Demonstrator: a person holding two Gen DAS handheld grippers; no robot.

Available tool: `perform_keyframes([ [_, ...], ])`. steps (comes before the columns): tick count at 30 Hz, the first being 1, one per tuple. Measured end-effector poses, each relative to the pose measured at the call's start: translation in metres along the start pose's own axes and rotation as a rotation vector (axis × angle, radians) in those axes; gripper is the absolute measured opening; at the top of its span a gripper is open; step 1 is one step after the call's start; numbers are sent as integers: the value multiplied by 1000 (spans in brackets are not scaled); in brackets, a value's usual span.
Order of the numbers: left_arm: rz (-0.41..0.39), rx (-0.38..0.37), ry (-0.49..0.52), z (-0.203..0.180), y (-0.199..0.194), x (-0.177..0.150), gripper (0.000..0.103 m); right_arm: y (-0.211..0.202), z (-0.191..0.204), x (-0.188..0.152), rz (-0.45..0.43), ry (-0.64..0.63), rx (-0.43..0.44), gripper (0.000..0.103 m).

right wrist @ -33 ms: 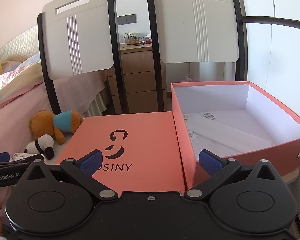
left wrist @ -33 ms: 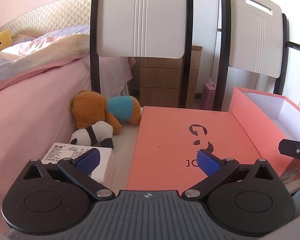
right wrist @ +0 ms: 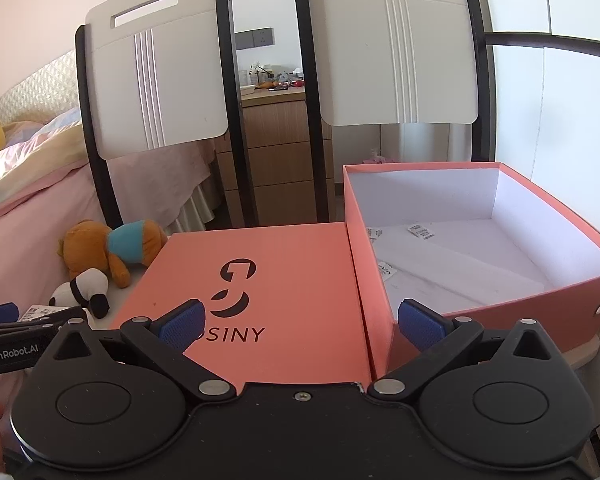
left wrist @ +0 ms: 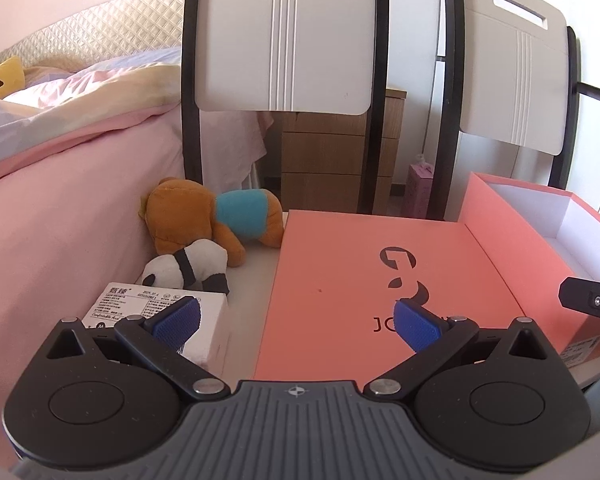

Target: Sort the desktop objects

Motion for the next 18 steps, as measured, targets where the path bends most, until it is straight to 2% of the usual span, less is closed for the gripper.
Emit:
perform_keyframes([
  [10,86,23,-5,-1,0,1,103,3,0,-1,3,-17,-14,103],
  [18,54,18,-3,3,-2,0,103,2,-2,0,-2,-4,-16,103],
])
Point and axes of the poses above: each gripper's, at about its wrist camera, not at the fingertips, and y roughly the way its jaws point, z to its left, x to its top, the point moved 3 cm from there along y, roughly the way its jaws point, and after that the axes turned 15 degrees about -y, right-handed, at the moved point
